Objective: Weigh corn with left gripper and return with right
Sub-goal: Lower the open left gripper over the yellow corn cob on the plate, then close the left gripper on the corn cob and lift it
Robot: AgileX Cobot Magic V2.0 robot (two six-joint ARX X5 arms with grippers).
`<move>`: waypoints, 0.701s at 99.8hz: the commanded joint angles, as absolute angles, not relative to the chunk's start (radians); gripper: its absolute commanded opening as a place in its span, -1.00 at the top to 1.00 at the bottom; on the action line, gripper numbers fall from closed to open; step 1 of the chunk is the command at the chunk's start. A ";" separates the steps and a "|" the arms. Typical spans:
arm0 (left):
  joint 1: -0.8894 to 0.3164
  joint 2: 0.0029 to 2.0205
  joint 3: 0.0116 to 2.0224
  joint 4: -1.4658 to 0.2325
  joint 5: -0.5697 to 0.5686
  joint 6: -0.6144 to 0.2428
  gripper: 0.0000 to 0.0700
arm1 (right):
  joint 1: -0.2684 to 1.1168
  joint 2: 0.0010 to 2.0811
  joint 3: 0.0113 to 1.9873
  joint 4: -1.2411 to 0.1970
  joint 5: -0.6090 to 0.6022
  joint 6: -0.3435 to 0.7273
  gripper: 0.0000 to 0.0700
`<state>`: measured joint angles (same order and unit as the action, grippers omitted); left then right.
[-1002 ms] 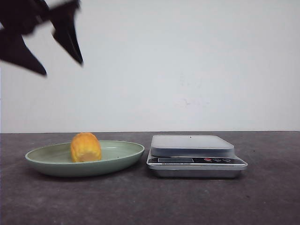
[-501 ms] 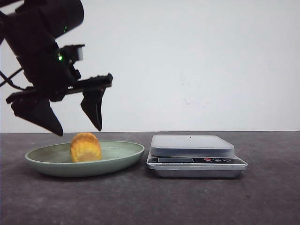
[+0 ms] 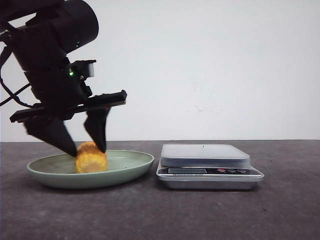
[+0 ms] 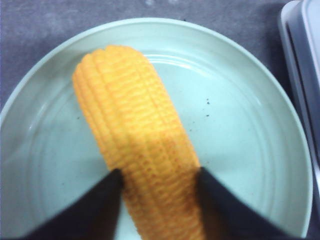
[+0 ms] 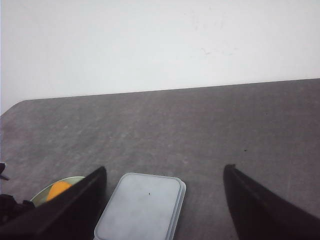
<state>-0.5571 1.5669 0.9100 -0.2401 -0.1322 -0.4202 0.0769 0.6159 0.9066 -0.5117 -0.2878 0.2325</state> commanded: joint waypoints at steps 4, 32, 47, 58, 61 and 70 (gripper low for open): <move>-0.567 1.585 0.921 -0.241 -0.135 -0.428 1.00 | 0.078 0.619 0.925 -0.503 -0.289 0.224 -0.33; -0.570 1.521 0.950 -0.278 -0.122 -0.391 1.00 | 0.078 0.619 0.925 -0.503 -0.288 0.223 -0.33; -0.584 1.412 1.022 -0.309 -0.092 -0.379 0.99 | 0.078 0.619 0.925 -0.502 -0.288 0.223 -0.33; -0.611 1.393 1.109 -0.339 -0.046 -0.388 0.99 | 0.078 0.619 0.925 -0.502 -0.288 0.224 -0.33; -0.625 1.395 1.132 -0.345 -0.044 -0.387 0.99 | 0.078 0.619 0.925 -0.502 -0.288 0.224 -0.33; -0.677 1.425 1.199 -0.342 -0.049 -0.387 0.99 | 0.078 0.619 0.925 -0.501 -0.288 0.224 -0.33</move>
<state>-0.6388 1.3792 1.1645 -0.3355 -0.0532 -0.3943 0.0769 0.6155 0.9066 -0.5117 -0.2878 0.2325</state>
